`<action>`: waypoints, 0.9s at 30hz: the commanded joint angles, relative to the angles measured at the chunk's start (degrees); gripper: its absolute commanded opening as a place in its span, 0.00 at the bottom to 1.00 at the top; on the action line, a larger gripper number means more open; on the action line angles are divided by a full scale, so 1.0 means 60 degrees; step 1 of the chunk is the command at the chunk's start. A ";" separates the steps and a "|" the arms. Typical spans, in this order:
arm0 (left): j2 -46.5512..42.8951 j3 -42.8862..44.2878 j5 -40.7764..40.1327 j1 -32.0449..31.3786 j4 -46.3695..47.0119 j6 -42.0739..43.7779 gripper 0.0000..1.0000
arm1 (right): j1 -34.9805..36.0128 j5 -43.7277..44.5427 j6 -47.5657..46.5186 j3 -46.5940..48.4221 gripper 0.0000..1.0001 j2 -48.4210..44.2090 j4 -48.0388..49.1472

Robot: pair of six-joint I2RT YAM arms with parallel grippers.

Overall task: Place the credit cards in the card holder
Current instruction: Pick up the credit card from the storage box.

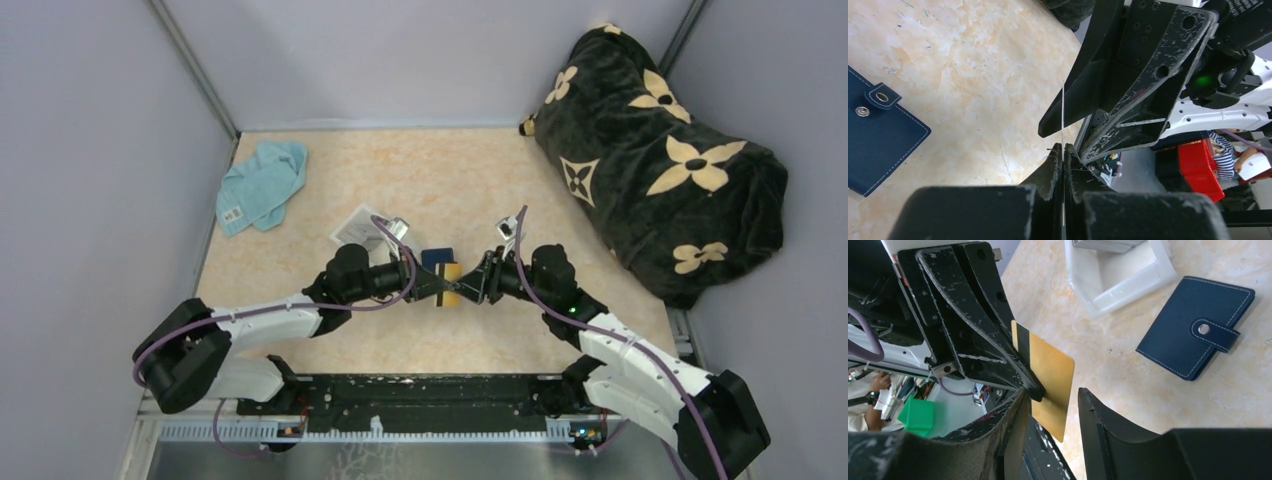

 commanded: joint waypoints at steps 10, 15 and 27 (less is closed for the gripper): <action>0.0936 -0.0779 0.0214 0.0434 0.3283 -0.1712 0.00 | -0.0056 -0.0638 0.0928 -0.0698 0.22 0.0543 0.2824; 0.1640 -0.0817 0.0482 0.0507 0.4354 -0.2335 0.00 | -0.0071 -0.0830 0.1263 -0.0799 0.00 0.0864 0.3549; 0.1353 -0.0795 -0.1170 0.0505 0.2838 -0.2391 0.53 | -0.0100 -0.0565 0.1138 0.0051 0.00 0.1036 0.2605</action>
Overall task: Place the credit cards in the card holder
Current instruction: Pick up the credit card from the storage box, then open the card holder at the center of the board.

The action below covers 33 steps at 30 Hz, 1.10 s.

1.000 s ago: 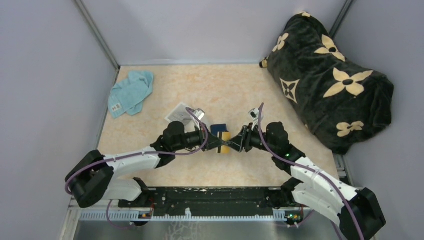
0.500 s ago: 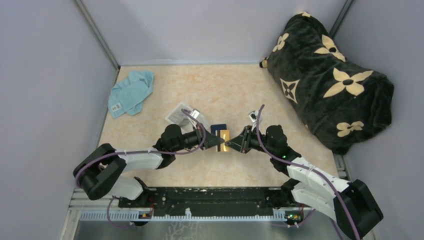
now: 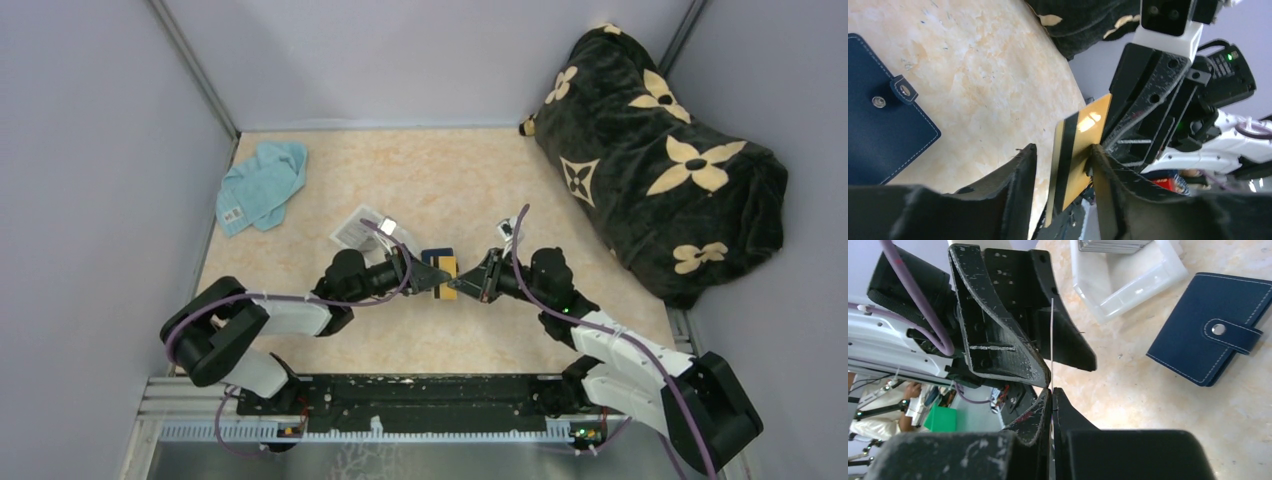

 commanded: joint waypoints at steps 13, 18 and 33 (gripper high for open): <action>-0.2874 -0.0005 -0.5041 -0.0089 -0.5902 0.0645 0.73 | 0.0100 0.1771 -0.1511 0.3099 0.00 0.0719 -0.4028; -0.2735 0.0152 -0.5762 -0.0208 -0.6898 0.0864 0.58 | 0.0512 0.3673 -0.2284 0.5179 0.00 0.2201 -0.6615; -0.1474 0.1138 -0.6607 -0.0668 -0.7988 0.1430 0.26 | 0.1847 0.6440 -0.3012 1.0033 0.00 0.6278 -1.1221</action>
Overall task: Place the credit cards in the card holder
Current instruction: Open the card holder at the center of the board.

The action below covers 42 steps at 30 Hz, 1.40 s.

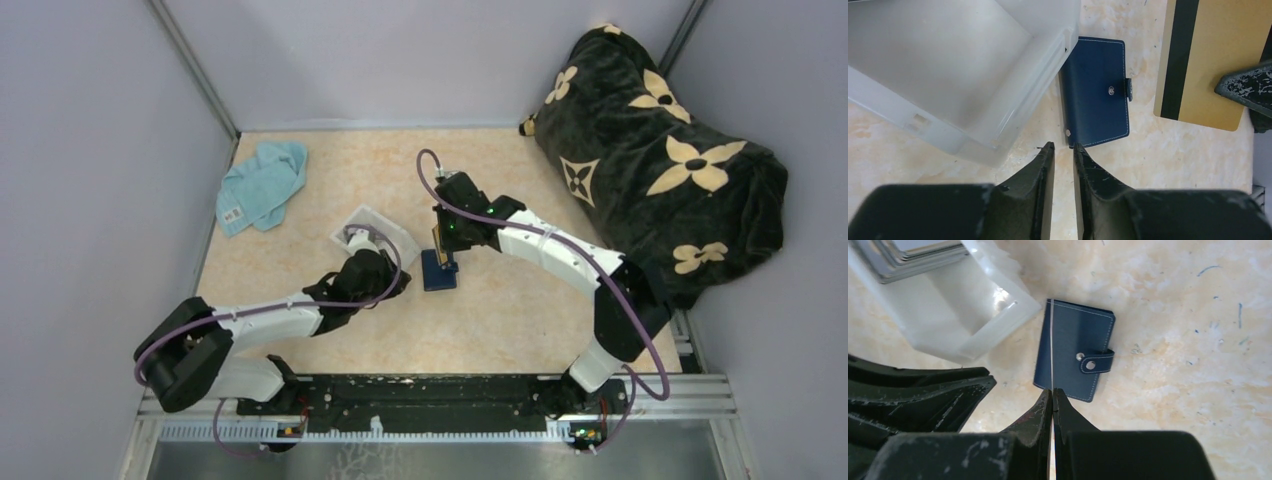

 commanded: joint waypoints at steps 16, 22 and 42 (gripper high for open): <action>0.2028 0.1646 -0.1031 -0.0760 -0.1010 0.0377 0.18 | 0.0693 0.1220 -0.0373 0.2164 0.00 0.2120 -0.2414; 0.2465 0.1898 -0.1145 -0.0817 -0.1224 0.0418 0.18 | 0.0696 0.1461 -0.0358 0.2102 0.00 0.2342 -0.2417; 0.3015 0.2146 -0.1406 -0.0921 -0.1456 0.0404 0.18 | 0.0053 0.1964 -0.0373 0.1264 0.00 0.1702 -0.2180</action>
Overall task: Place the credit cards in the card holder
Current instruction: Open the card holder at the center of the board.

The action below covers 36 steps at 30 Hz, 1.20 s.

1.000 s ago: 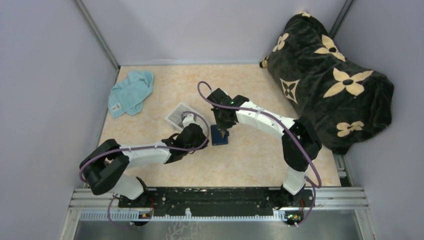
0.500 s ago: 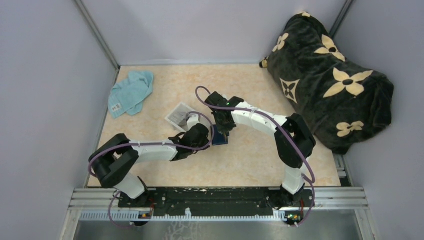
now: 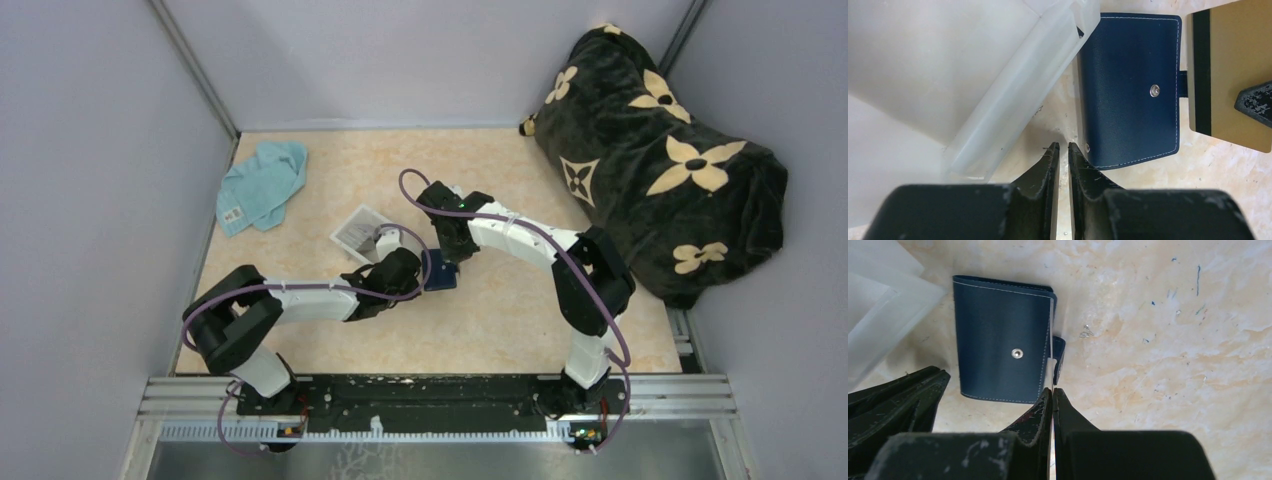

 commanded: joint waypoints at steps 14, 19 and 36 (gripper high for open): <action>0.0487 0.0422 -0.0300 -0.0064 -0.0231 0.0235 0.18 | -0.1414 -0.2305 0.0205 -0.2202 0.00 -0.1500 0.2300; 0.0630 0.0500 -0.0313 -0.0084 -0.0243 0.0273 0.18 | -0.1936 -0.3251 0.0333 -0.2902 0.00 -0.2017 0.3081; 0.1079 0.0745 -0.0493 -0.0076 -0.0411 0.0348 0.18 | -0.2986 -0.5500 0.0636 -0.4352 0.00 -0.2347 0.4996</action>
